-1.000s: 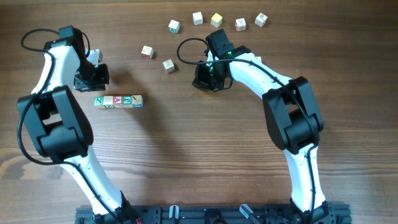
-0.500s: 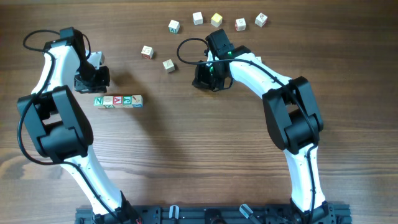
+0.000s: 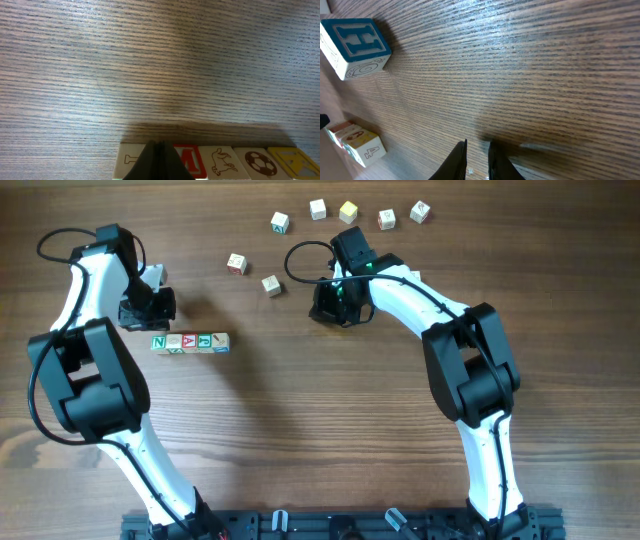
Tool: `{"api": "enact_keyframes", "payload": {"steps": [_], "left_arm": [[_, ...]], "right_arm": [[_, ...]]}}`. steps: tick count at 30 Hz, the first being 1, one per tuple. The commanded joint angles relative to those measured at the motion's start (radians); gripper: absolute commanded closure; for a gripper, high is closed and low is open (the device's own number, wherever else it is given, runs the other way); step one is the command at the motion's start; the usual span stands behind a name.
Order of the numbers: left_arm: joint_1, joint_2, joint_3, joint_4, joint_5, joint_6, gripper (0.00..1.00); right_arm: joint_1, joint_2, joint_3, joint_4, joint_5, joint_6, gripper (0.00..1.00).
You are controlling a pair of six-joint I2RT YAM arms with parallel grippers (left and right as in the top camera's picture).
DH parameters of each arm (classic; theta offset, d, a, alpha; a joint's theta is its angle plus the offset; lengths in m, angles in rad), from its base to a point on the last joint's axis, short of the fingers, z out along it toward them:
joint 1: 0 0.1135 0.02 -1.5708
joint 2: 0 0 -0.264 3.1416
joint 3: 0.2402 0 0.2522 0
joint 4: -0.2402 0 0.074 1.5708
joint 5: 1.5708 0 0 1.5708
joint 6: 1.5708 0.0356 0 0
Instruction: Form a horizontal line
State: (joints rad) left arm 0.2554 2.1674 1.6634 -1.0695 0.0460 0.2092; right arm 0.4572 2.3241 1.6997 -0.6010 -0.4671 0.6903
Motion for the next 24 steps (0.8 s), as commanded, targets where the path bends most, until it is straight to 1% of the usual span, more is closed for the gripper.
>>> {"api": "enact_keyframes", "payload": {"steps": [1, 24], "left_arm": [[0.006, 0.010, -0.009, -0.004, -0.013, 0.023, 0.96], [0.006, 0.010, -0.009, -0.027, -0.013, 0.023, 0.96]], "right_arm": [[-0.006, 0.074, -0.039, -0.021, 0.153, -0.007, 0.82], [-0.006, 0.074, -0.039, -0.021, 0.153, -0.007, 0.82]]}}
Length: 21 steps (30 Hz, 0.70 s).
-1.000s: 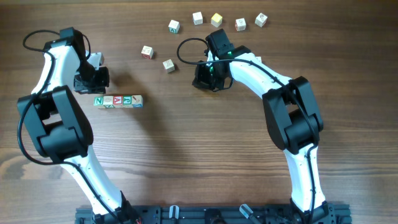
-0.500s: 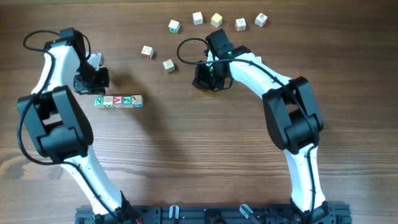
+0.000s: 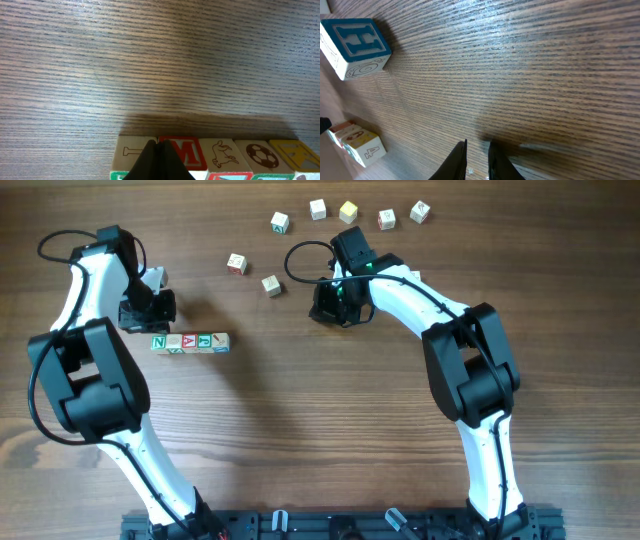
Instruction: Form a horizontal line
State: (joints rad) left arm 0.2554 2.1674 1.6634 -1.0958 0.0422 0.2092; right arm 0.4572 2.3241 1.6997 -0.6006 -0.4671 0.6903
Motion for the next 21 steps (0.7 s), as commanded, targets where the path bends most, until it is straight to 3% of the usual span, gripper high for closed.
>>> {"api": "enact_keyframes", "payload": {"steps": [1, 21], "left_arm": [[0.006, 0.010, -0.009, -0.001, -0.010, 0.023, 0.96], [0.006, 0.010, -0.009, -0.016, -0.010, 0.023, 0.96]], "right_arm": [[-0.006, 0.074, -0.039, -0.021, 0.153, -0.007, 0.82], [-0.006, 0.074, -0.039, -0.021, 0.153, -0.007, 0.82]]}}
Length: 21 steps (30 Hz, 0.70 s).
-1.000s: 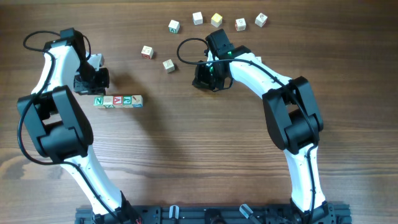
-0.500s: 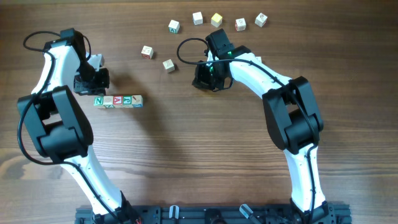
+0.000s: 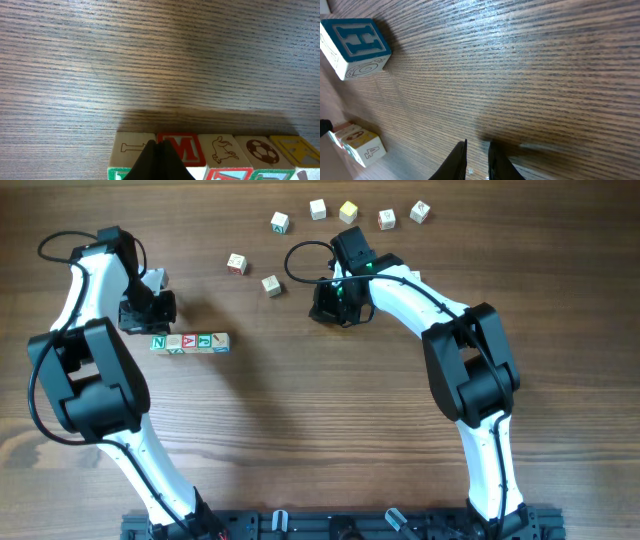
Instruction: Form a horizontal line
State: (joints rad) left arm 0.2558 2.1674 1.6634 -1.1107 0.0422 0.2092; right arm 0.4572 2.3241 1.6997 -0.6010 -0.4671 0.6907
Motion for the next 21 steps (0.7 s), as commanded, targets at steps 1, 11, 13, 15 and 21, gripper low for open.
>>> {"api": "enact_keyframes", "payload": {"steps": [1, 11, 13, 15, 21], "left_arm": [[0.005, 0.010, -0.009, -0.001, -0.010, 0.023, 0.96], [0.013, 0.010, -0.009, 0.090, -0.077, -0.118, 0.96], [0.024, 0.010, -0.008, 0.120, -0.131, -0.211, 0.96], [0.039, 0.010, -0.008, 0.134, -0.165, -0.297, 0.96], [0.097, 0.010, -0.009, 0.111, -0.226, -0.509, 0.96]], "right_arm": [[-0.006, 0.074, -0.039, -0.021, 0.153, -0.007, 0.82], [-0.006, 0.074, -0.039, -0.021, 0.153, -0.007, 0.82], [-0.006, 0.074, -0.039, -0.021, 0.153, -0.007, 0.82], [-0.006, 0.074, -0.039, -0.021, 0.153, -0.007, 0.82], [-0.006, 0.074, -0.039, -0.021, 0.153, -0.007, 0.82]]}}
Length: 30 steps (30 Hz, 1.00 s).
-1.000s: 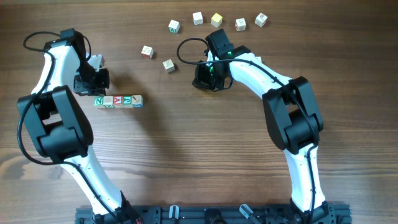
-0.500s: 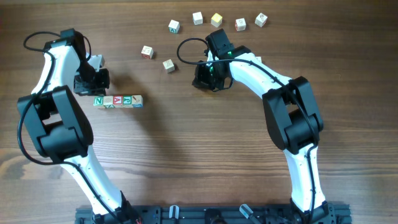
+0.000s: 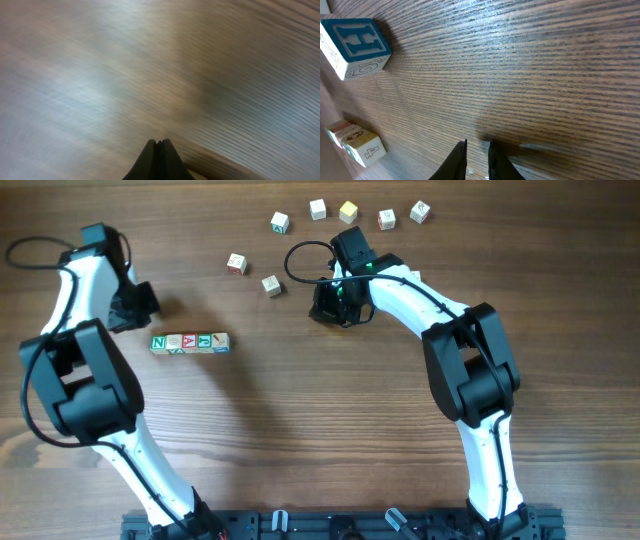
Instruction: Form a horizontal line
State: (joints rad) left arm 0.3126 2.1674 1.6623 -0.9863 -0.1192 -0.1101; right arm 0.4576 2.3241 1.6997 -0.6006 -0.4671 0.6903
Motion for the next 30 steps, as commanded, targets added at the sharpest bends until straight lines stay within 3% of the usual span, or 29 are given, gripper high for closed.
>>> {"api": "enact_keyframes", "payload": {"steps": [1, 8, 15, 30], "left_arm": [[0.050, 0.010, -0.008, -0.024, -0.060, -0.208, 0.96], [0.091, 0.010, -0.008, -0.108, 0.056, -0.208, 0.96], [0.089, 0.010, -0.008, -0.125, 0.243, -0.132, 0.96], [0.089, 0.010, -0.008, -0.167, 0.246, -0.133, 0.96]], "right_arm": [[-0.006, 0.074, -0.039, -0.021, 0.153, -0.007, 0.82], [-0.006, 0.074, -0.039, -0.021, 0.153, -0.007, 0.82], [-0.006, 0.074, -0.039, -0.022, 0.153, -0.010, 0.83], [-0.006, 0.074, -0.039, -0.022, 0.154, -0.010, 0.83]]}}
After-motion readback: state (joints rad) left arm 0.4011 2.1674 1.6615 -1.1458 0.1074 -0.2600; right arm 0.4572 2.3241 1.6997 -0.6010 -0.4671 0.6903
